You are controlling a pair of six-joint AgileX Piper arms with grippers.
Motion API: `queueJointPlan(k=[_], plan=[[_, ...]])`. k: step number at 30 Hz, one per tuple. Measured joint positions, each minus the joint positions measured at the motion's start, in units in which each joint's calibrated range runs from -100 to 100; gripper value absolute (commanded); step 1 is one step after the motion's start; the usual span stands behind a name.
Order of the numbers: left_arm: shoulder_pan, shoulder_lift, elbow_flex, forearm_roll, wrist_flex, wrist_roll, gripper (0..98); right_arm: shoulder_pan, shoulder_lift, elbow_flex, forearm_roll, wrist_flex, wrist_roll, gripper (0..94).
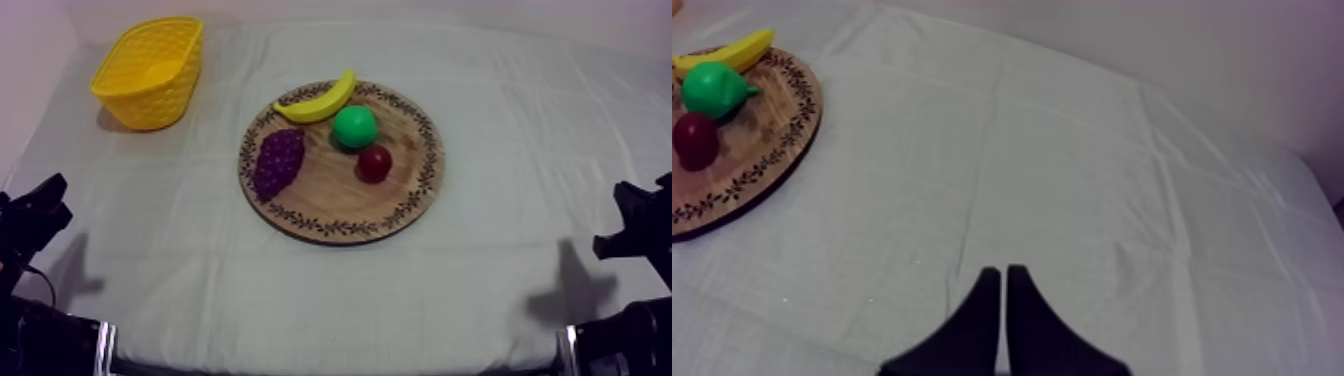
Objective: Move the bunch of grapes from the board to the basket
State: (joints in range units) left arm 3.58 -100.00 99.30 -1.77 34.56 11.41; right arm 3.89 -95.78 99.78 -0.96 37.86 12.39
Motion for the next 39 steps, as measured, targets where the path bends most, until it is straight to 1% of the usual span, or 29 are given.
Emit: queueJointPlan(k=[8, 14, 17, 19, 23, 26, 32, 35, 39], plan=[[0.00, 0.00, 0.00, 0.00, 0.00, -0.24, 0.4, 0.00, 0.00, 0.00, 0.00, 0.00, 0.00, 0.3], [0.00, 0.00, 0.18, -0.13, -0.62, -3.30, 0.1, 0.00, 0.00, 0.00, 0.00, 0.00, 0.00, 0.3], [0.00, 0.00, 0.04, -0.07, 0.03, -4.79, 0.0, 0.00, 0.00, 0.00, 0.00, 0.00, 0.00, 0.3], [0.00, 0.00, -0.24, 0.42, 0.60, -5.52, 0.0, 0.00, 0.00, 0.00, 0.00, 0.00, 0.00, 0.3], [-0.07, 0.76, -1.51, 2.09, 1.87, -6.60, 0.0, 0.00, 0.00, 0.00, 0.00, 0.00, 0.00, 0.3], [-0.06, 3.25, -4.03, 3.15, 3.41, -7.36, 0.0, 0.00, 0.00, 0.00, 0.00, -0.07, 0.00, 0.3], [0.69, 11.29, -13.66, 3.58, 7.38, -8.54, 0.0, 0.00, 0.00, 0.00, 0.00, -0.07, 0.00, 0.3], [1.16, 17.12, -20.98, 3.71, 10.77, -9.53, 0.0, 0.00, 0.00, 0.00, 0.00, -0.07, 0.00, 0.3], [1.43, 25.34, -31.88, 3.88, 16.75, -10.55, 0.0, 0.00, 0.00, 0.00, 0.00, -0.07, 0.00, 0.3]])
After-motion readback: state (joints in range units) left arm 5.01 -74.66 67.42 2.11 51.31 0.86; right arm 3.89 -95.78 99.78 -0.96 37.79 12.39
